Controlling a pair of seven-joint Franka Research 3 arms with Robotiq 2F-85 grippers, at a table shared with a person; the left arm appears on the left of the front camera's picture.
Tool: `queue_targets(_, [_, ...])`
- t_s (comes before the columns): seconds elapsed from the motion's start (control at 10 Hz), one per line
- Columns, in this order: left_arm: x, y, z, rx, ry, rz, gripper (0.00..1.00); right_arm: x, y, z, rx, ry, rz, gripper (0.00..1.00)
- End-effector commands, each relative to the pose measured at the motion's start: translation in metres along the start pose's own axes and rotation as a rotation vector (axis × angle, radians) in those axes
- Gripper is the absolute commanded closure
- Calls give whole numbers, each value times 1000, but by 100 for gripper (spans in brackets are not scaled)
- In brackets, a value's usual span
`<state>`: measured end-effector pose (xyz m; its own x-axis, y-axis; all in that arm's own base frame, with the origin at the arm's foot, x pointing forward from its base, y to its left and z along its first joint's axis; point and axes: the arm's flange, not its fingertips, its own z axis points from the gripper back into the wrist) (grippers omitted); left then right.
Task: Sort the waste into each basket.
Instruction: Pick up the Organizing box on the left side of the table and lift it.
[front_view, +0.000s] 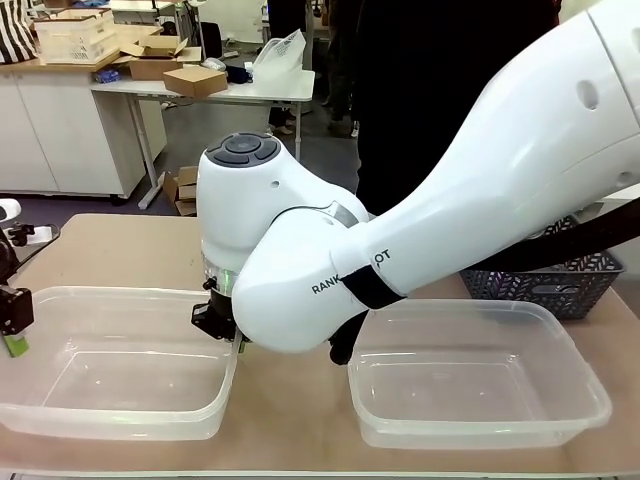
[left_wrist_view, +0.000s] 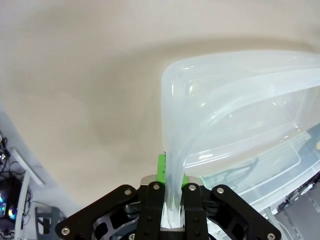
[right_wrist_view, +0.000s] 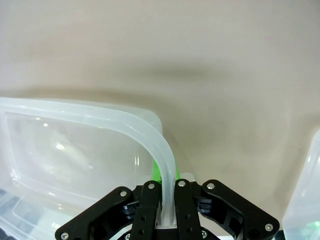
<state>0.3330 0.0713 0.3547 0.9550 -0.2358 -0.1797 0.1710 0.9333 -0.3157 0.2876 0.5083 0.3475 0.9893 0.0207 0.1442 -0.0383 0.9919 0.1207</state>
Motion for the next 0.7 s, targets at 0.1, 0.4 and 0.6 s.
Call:
queue_targets(0.1, [-60,-19,-42,21,-58,7,100,6,-9,-1,-36,25,0,100])
queue_targets(0.4, [-54,-25,21,16,-100,62,100,24,-21,44,-67,109,30,100])
queue_targets(0.6, [-48,-43,103,32,-135,41,100,44,-13,130,-109,79,85,100])
